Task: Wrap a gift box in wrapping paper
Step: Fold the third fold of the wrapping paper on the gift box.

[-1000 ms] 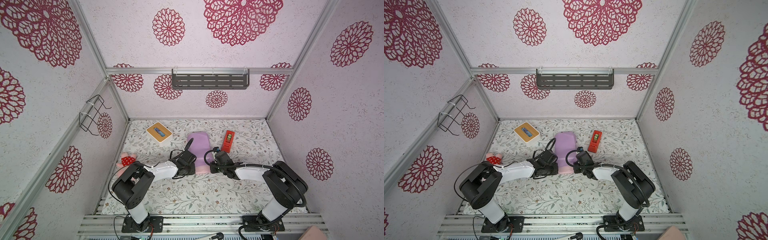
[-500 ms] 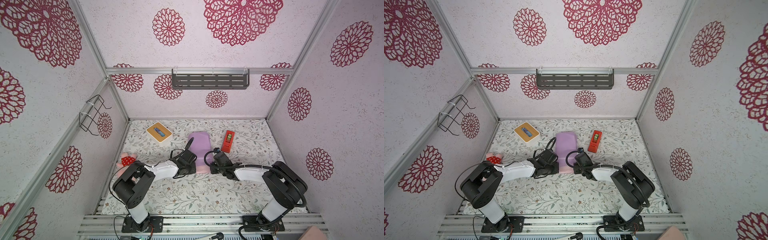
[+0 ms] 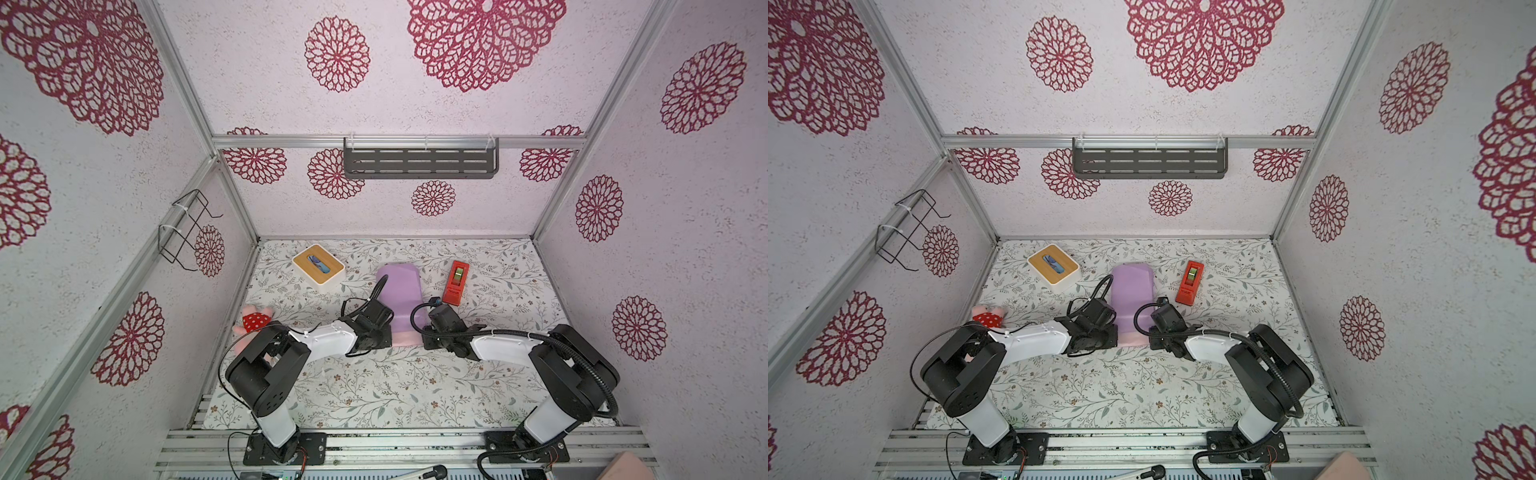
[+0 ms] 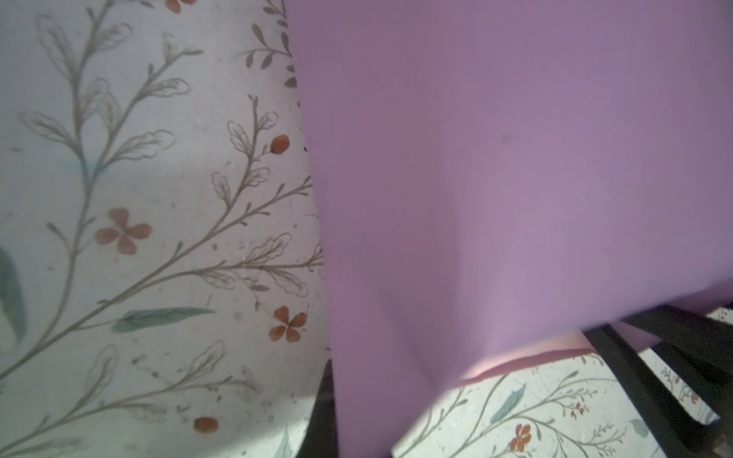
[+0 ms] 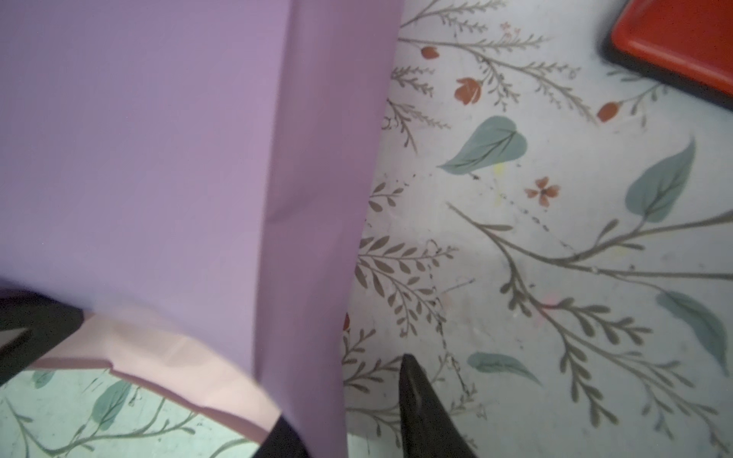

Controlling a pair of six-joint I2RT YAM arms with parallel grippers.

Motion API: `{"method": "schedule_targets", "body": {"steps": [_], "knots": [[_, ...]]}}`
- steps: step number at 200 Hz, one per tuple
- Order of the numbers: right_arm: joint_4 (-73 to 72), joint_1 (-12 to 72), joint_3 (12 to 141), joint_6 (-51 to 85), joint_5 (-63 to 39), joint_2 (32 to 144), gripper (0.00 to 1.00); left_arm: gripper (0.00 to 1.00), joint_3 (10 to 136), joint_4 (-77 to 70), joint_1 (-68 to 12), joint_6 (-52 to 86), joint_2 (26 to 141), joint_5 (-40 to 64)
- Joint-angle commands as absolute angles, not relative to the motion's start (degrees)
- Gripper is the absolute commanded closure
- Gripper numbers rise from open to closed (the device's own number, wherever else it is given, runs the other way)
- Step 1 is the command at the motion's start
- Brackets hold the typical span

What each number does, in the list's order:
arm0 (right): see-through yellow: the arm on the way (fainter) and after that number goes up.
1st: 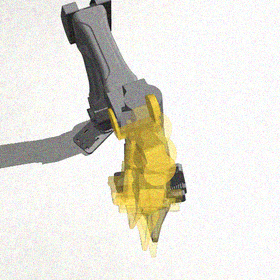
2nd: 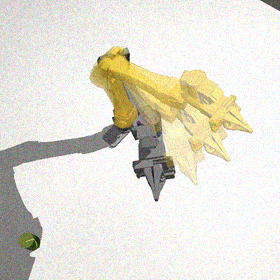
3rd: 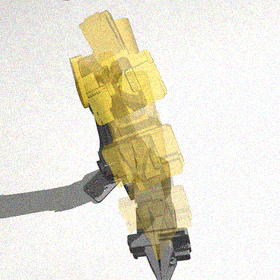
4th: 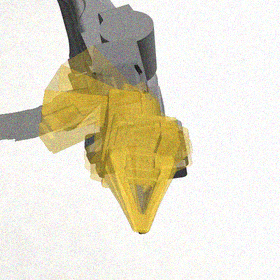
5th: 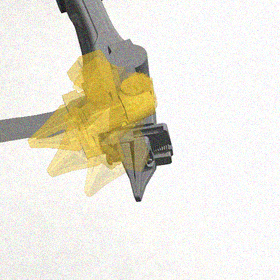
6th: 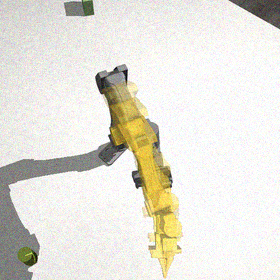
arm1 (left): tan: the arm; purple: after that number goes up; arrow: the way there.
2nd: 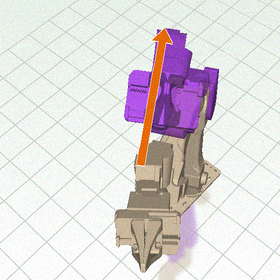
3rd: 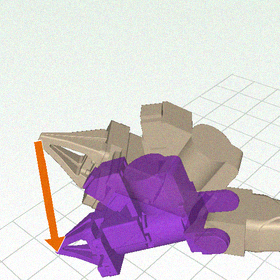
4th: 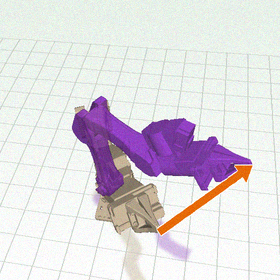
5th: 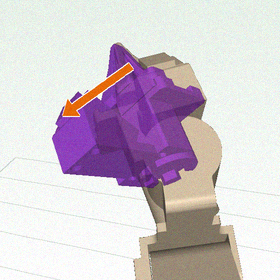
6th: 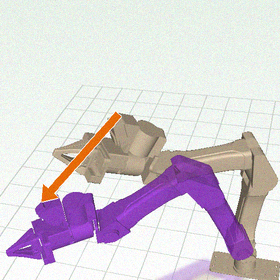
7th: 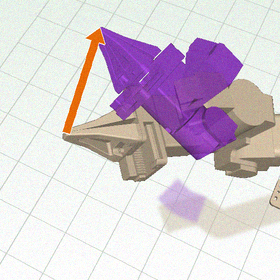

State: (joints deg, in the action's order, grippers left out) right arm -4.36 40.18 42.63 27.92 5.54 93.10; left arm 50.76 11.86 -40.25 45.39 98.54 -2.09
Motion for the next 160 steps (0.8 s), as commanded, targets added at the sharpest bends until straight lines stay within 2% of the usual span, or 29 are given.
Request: {"method": "schedule_targets", "body": {"steps": [1,67,126,160], "knots": [[-3.6,39.5,44.7,27.0,4.3,91.0,0.67,1.00,52.1,12.8,-40.4,44.8,99.3,-3.2],[-6.0,39.4,46.3,28.7,5.0,94.3,0.89,1.00,53.0,13.1,-40.4,44.6,100.0,-3.2],[-7.3,39.6,46.0,31.4,6.0,96.1,1.00,1.00,53.3,13.1,-40.4,44.6,100.2,-3.4],[-7.4,39.6,46.3,31.5,6.1,96.1,1.00,1.00,53.1,12.7,-40.4,45.1,100.5,-3.6]]}}
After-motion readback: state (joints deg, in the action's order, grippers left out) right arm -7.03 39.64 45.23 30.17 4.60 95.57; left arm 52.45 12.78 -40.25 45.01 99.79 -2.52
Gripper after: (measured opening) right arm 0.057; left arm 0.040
